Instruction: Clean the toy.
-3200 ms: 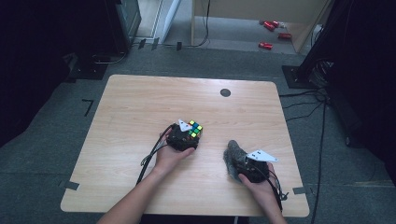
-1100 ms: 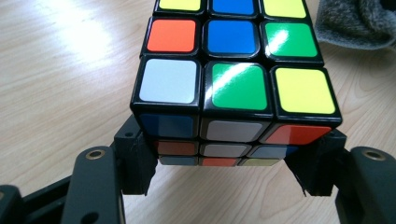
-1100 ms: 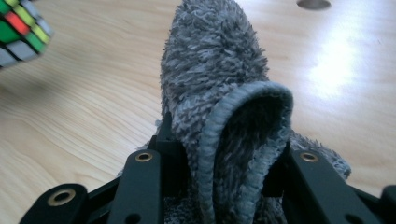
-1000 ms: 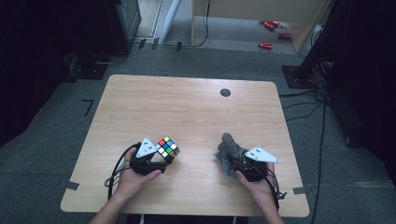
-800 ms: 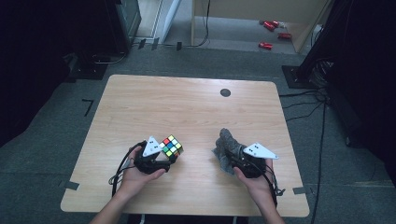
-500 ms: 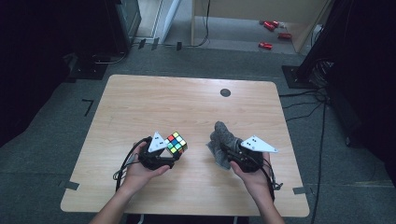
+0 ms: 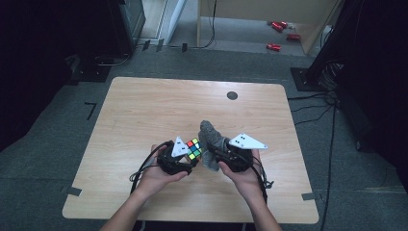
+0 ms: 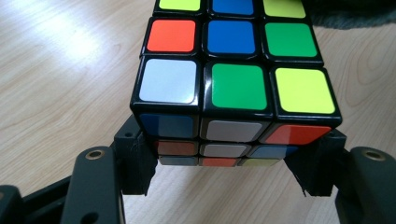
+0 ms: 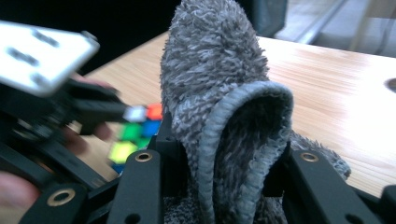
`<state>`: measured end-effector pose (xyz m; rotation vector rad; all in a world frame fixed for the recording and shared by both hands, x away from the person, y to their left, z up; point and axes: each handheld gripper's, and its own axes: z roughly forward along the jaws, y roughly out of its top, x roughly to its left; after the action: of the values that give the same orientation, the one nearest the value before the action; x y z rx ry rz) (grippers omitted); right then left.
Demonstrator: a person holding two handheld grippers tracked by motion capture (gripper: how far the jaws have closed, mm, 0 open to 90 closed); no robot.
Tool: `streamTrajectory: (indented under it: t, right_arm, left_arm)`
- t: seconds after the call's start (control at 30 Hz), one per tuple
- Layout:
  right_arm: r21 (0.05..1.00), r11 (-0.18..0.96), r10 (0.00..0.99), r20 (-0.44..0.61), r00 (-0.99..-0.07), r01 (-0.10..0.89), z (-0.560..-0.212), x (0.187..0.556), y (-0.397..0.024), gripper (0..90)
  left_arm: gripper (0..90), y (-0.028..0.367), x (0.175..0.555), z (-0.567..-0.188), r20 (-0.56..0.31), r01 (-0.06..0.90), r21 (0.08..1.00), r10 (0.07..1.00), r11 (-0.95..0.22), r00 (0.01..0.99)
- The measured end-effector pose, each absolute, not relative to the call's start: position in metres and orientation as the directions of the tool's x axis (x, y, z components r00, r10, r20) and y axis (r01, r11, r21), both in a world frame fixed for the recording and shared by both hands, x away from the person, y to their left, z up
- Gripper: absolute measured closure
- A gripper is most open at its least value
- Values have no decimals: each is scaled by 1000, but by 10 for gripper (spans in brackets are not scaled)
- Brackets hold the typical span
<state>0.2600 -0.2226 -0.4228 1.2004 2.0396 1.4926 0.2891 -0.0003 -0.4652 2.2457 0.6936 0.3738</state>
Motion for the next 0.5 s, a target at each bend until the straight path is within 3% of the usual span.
streamTrajectory:
  t: [0.5]
  right_arm:
    - [895, 167, 762, 149, -630, 413, -441, 253, -182, 637]
  left_arm:
    - [351, -12, 283, -468, 71, 379, 680, 571, -627, 818]
